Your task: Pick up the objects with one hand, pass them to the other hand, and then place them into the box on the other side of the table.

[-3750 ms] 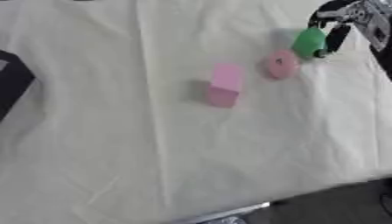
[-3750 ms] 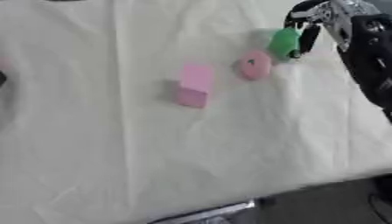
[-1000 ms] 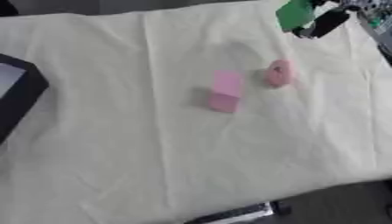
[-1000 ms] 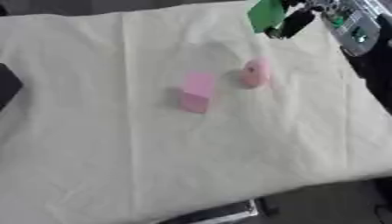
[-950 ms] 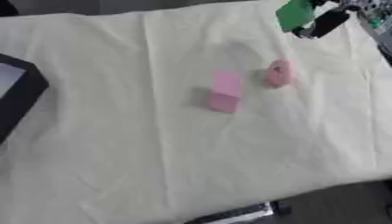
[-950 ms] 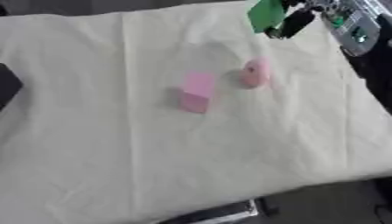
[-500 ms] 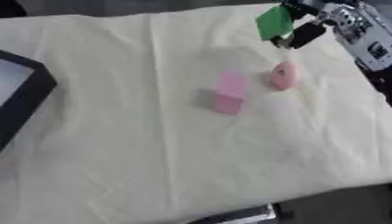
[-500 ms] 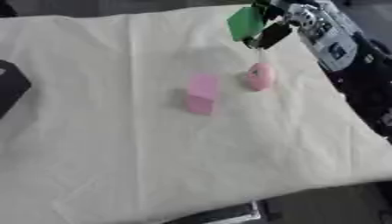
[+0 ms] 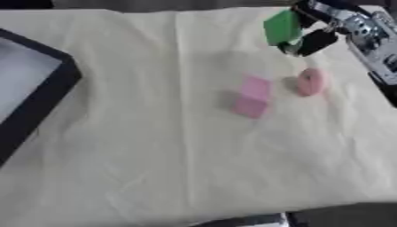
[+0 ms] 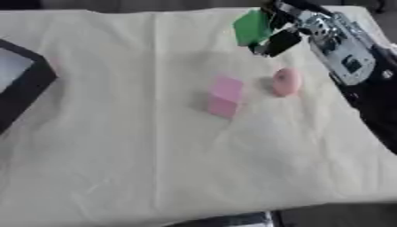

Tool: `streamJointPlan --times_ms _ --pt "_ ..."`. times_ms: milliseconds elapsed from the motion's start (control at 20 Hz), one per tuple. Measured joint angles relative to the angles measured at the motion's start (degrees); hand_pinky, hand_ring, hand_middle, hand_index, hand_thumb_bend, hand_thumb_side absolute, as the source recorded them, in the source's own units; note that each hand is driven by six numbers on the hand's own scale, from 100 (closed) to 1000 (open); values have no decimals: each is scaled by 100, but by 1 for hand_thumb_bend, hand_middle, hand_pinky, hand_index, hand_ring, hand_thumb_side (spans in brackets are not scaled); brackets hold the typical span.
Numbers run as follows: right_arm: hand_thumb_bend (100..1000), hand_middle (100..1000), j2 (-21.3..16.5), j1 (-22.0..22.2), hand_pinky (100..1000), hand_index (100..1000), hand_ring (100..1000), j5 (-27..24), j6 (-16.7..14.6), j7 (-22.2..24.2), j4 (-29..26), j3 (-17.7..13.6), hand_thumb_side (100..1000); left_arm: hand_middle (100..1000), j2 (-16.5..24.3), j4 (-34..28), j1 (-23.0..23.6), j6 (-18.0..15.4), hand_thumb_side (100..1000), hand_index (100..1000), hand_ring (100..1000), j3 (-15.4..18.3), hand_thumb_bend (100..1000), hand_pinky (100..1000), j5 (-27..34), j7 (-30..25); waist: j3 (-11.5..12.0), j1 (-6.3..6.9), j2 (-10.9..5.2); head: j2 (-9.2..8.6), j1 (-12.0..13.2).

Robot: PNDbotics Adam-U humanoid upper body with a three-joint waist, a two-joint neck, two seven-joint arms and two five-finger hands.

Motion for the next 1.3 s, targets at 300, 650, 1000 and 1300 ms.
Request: streamJointPlan --times_ms 300,650,1000,1300 --pt "205 527 238 -5 753 538 603 -162 196 -209 -224 -30 100 777 6 -147 16 6 792 898 746 0 476 844 -9 33 12 -44 20 0 54" --pt "205 524 778 -65 742 538 586 -263 340 -476 -251 -26 100 770 58 -411 73 17 782 892 743 -29 471 836 -69 45 -6 -47 20 1 6" --pt "146 523 1339 -112 737 538 577 -267 328 -637 -213 42 100 765 103 -888 159 70 771 886 741 -91 470 834 -148 83 -13 -47 39 14 -3" --pt "172 523 1722 -119 734 538 572 -267 298 -768 -118 79 100 754 108 -1314 200 183 735 873 731 -176 528 822 -273 150 0 -47 44 14 9"
